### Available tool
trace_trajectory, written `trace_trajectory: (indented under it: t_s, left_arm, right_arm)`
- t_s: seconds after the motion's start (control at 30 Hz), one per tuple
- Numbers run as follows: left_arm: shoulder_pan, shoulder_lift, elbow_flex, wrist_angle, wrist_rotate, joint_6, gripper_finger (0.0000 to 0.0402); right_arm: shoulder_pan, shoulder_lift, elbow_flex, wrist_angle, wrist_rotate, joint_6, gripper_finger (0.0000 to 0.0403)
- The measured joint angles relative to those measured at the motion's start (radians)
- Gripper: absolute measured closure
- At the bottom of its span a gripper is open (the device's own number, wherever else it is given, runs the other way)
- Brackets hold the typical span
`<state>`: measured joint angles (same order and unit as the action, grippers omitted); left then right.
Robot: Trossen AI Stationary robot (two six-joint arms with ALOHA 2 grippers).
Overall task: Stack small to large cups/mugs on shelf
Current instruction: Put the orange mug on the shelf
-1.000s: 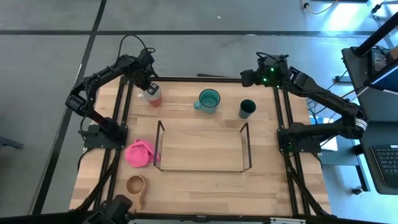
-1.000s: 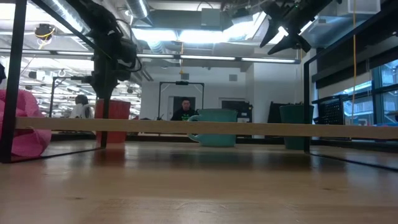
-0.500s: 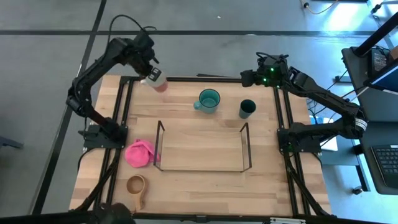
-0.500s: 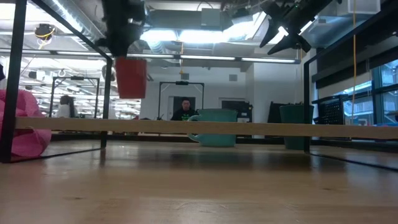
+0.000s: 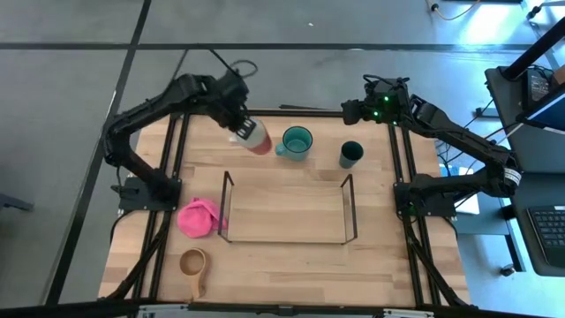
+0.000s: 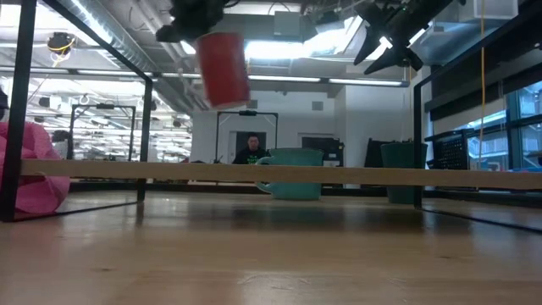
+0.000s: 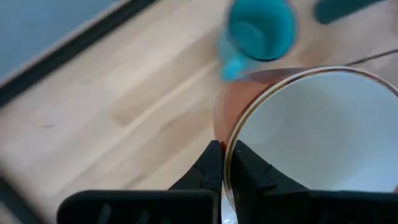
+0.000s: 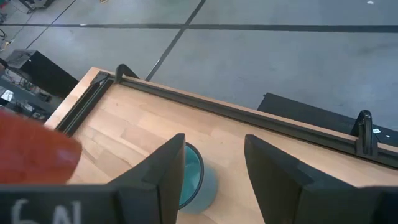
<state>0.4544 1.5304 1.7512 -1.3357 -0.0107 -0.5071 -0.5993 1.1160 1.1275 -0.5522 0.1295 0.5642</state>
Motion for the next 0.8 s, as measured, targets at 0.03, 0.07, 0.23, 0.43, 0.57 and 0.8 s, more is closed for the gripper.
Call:
trace_trajectory:
  t_s: [0.03, 0.07, 0.23, 0.43, 0.57, 0.8]
  left_arm:
    - [-0.026, 0.007, 0.0, 0.01, -0.005, -0.023, 0.0394]
    - [-0.052, 0.016, 0.0, 0.009, -0.013, -0.046, 0.0394]
    - [-0.164, 0.064, 0.0, 0.002, -0.031, -0.142, 0.0394]
    - [-0.263, 0.118, 0.0, 0.001, -0.031, -0.265, 0.0394]
    - [-0.31, 0.138, 0.0, 0.001, -0.064, -0.386, 0.0394]
    - [-0.388, 0.144, 0.0, -0.019, -0.109, -0.634, 0.0394]
  right_arm:
    - [0.0, 0.0, 0.0, 0.0, 0.0, -0.002, 0.0235]
    - [0.0, 0.0, 0.0, 0.0, 0.0, -0.009, 0.0235]
    - [0.0, 0.0, 0.0, -0.006, -0.001, -0.027, 0.0235]
    - [-0.003, 0.0, 0.0, -0.01, -0.001, -0.053, 0.0235]
    - [-0.026, 0.0, 0.0, -0.009, -0.056, -0.054, 0.0235]
    - [-0.072, 0.0, 0.0, -0.008, -0.189, -0.11, 0.0235]
